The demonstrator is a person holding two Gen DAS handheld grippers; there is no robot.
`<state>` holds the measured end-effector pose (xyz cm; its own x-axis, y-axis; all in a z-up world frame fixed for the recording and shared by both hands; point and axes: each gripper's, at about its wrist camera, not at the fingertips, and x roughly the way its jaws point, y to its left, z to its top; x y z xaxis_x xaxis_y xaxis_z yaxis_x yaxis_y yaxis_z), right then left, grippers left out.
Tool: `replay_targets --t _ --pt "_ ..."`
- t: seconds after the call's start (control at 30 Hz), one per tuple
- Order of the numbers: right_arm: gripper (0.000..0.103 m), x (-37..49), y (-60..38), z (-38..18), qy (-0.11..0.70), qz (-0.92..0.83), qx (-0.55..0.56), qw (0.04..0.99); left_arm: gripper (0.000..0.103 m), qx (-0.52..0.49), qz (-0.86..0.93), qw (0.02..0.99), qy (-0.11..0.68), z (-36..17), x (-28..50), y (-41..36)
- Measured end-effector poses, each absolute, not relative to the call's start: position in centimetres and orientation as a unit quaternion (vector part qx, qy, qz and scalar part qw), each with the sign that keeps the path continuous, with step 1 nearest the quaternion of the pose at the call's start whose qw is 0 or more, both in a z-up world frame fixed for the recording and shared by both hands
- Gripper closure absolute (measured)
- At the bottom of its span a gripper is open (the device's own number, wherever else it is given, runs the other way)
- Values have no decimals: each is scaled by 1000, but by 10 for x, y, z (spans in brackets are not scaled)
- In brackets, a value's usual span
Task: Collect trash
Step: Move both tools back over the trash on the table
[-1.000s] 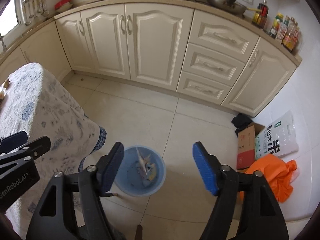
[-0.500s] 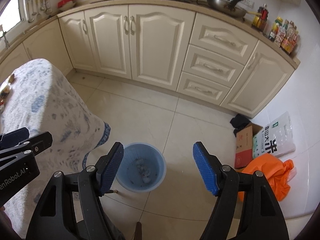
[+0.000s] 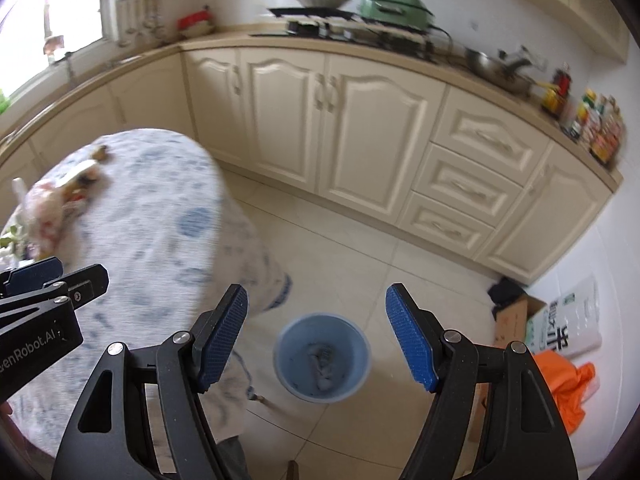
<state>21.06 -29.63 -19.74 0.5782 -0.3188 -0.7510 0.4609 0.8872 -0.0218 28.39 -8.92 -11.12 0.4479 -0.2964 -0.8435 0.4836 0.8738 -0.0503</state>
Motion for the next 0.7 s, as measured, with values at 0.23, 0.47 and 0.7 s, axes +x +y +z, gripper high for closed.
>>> replay_targets --t 0.23,0.47,0.7 --pt "29 230 -241 -186 393 -168 57 902 49 59 -179 864 467 -97 288 -18" --pt "29 254 -185 -183 395 -104 34 912 49 24 -115 873 473 -94 298 49" --pt "29 285 -136 -187 405 -51 11 913 44 -9 -65 873 484 -101 314 101"
